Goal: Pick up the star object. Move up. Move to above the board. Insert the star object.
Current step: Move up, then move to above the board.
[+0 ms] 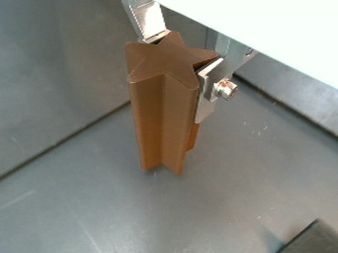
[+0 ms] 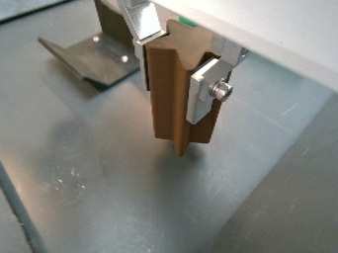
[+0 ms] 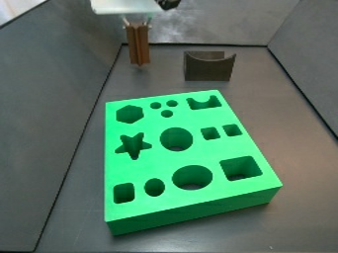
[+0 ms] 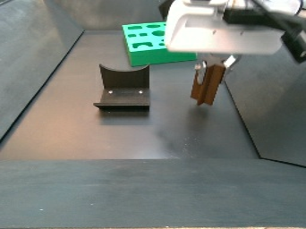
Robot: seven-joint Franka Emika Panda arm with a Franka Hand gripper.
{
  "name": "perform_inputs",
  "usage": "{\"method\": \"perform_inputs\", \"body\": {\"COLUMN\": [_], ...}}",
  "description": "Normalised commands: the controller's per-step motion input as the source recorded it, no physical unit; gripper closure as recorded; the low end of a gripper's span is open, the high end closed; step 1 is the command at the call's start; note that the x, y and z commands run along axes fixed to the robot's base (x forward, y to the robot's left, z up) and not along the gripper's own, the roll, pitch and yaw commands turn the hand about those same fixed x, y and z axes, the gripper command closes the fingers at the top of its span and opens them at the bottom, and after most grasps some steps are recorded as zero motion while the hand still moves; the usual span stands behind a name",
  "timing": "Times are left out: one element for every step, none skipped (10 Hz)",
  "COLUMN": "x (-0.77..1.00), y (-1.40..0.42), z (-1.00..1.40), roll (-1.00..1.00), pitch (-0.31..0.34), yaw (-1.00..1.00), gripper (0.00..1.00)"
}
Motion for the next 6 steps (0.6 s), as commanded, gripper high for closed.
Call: {"method": "perform_inputs", "body": {"x": [-0.02,-0.02,-0.08,-0.08,-0.08,-0.08], "y": [0.01,0.01,-0.04,-0.04,-0.04,-0.03], "z": [0.45,0.36,1.0,1.0,1.0,1.0], "roll": [0.0,0.0,-0.2,-0.19,-0.18,-0.17], "pitch": [0.05,0.047,0.062,0.059,0.043,0.032], "yaw": [0.0,0.0,0.05,0.05,0.04,0.03], "gripper": [1.0,1.0,1.0,1.0,1.0,1.0]}}
